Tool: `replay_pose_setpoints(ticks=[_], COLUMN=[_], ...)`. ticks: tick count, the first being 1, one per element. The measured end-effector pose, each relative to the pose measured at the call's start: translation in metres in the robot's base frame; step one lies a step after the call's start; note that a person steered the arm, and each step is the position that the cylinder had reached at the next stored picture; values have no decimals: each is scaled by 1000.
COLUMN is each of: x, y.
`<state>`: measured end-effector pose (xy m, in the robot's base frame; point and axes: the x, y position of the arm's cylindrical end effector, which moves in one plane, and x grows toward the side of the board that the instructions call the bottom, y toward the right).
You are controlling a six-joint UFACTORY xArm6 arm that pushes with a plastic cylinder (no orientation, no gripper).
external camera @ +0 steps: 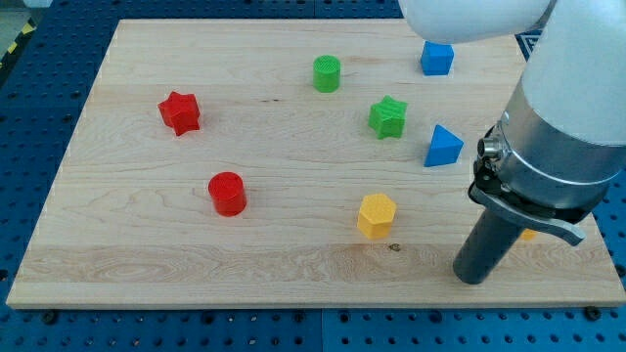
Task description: Slide your hand to the bottom center
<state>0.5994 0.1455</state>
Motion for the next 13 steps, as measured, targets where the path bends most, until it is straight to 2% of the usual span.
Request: replay_pose_setpoints(ticks=[11,12,13], x=[0,0,0], y=[-16,-35,-86])
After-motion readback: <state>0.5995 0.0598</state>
